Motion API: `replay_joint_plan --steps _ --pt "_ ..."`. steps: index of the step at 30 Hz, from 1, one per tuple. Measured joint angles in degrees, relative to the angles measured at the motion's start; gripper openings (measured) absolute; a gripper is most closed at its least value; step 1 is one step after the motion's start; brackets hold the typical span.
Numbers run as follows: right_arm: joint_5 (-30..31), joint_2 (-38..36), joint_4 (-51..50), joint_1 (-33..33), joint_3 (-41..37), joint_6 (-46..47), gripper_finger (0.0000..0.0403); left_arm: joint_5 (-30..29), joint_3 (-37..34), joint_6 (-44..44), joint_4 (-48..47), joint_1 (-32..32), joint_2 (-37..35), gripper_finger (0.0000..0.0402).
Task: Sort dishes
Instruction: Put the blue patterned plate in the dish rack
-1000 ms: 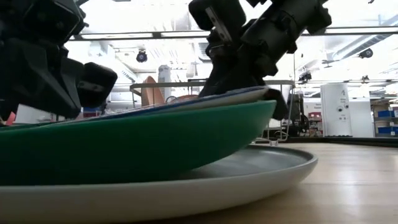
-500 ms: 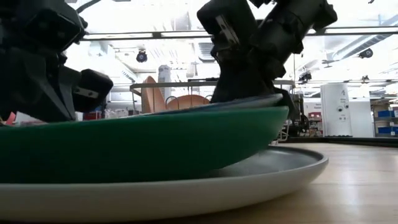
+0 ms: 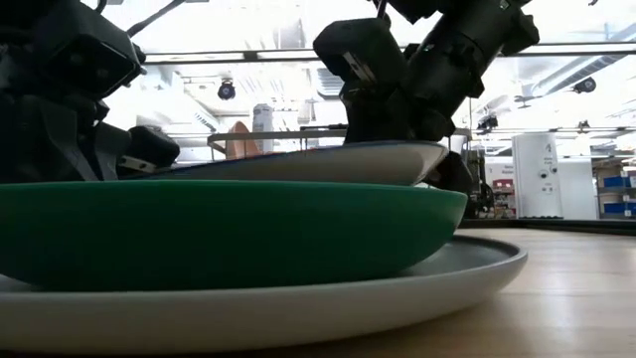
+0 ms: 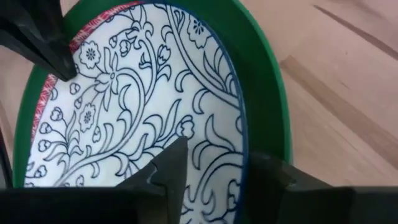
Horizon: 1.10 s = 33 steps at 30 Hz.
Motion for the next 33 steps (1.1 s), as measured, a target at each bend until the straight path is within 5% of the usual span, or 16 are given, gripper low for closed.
replay_joint_plan --steps 6,18,33 --pt "1.5 -0.8 2.0 -0.1 0.4 -1.7 0.0012 -0.1 -0.1 1.4 0.6 0.0 0.0 0.0000" --pt "3.3 -5.5 -0.4 0.1 0.2 -10.7 0.0002 -1.4 -0.2 3.2 0.5 0.1 -5.6 0.0000" --pt "4.7 -14.8 2.7 0.5 0.0 -34.2 0.0001 1.4 -0.1 8.9 -1.4 -0.2 -26.6 0.0000"
